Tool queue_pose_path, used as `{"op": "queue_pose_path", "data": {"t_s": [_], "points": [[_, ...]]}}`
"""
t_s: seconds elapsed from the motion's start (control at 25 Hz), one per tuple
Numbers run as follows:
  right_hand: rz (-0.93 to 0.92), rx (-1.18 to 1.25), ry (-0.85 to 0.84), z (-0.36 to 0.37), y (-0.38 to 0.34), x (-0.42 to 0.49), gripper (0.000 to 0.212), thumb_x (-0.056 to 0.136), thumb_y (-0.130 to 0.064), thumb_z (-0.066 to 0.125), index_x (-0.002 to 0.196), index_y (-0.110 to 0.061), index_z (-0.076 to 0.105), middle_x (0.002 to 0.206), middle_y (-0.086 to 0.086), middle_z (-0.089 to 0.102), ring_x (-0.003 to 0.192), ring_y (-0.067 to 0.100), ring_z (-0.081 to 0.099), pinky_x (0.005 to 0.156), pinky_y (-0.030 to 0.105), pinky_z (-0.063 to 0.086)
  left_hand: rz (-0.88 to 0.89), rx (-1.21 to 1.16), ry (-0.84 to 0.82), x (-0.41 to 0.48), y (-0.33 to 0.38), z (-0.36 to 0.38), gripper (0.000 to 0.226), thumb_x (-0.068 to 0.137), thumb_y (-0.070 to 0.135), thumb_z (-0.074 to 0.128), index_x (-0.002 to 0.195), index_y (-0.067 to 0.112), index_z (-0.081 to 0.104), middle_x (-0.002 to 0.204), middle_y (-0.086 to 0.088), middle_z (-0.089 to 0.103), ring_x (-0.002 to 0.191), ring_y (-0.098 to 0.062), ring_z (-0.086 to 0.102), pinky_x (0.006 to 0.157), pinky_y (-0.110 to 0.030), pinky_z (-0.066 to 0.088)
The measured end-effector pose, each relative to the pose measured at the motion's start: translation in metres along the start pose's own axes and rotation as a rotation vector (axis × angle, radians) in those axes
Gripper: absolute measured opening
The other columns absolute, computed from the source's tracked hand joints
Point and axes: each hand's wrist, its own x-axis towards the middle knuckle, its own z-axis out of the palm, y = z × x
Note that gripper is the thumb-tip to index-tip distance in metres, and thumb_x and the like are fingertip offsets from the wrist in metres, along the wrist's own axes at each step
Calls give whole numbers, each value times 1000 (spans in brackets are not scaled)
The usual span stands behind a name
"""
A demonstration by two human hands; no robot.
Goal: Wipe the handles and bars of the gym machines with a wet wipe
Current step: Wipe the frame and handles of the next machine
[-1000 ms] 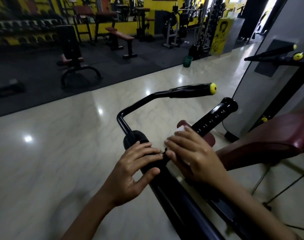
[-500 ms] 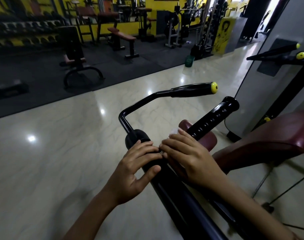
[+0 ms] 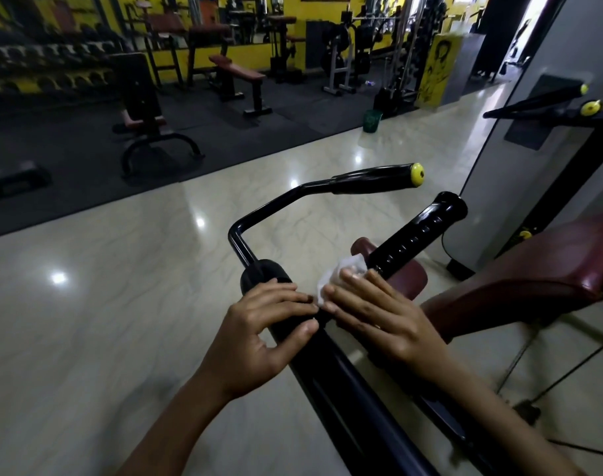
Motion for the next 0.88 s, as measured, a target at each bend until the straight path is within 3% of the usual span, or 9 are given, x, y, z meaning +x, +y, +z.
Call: {"op": "queue_pose_path", "data": {"t_s": [0.08,0.24,0.32,0.48,0.68,0.88], "points": [[-78,-75,-1,-6,19,-11,42,83,-6,58,125,-4,56,132,14,51,129,31,44,106,48,36,-9,-14,29,8,5,1,21,81,30,64,91,15,74,95,8,71,95,0,63,93,-22,46],[212,-243,199,-22,56,-25,35,91,-10,56,125,-1,49,126,20,52,125,34,47,102,53,39,-69,-83,55,28,11,6,21,78,27,68,93,14,73,93,10,70,91,5,63,82,-8,44],[240,-190,239,-17,49,-17,35,89,-7,58,122,1,52,125,21,53,124,36,47,102,53,40,-93,-90,40,38,13,13,25,75,29,72,95,14,73,95,10,70,91,7,62,80,-8,44],[35,-177,61,-10,39,-4,39,86,-12,62,124,-2,55,126,18,57,125,30,48,107,47,36,-106,-76,-17,48,12,23,31,72,29,73,100,17,72,97,12,69,93,8,61,80,-9,47],[352,-277,89,-39,75,7,27,92,-18,47,106,-2,65,107,17,65,112,29,52,112,42,26,-89,-111,-81,72,17,31,29,72,31,73,100,20,72,95,21,66,94,13,59,79,-2,42],[220,-295,-52,-37,67,5,28,91,-20,52,108,-4,67,111,12,66,112,27,57,108,48,32,-36,-104,-147,82,17,39,29,73,27,74,100,18,72,97,14,69,94,11,60,80,-2,39]]}}
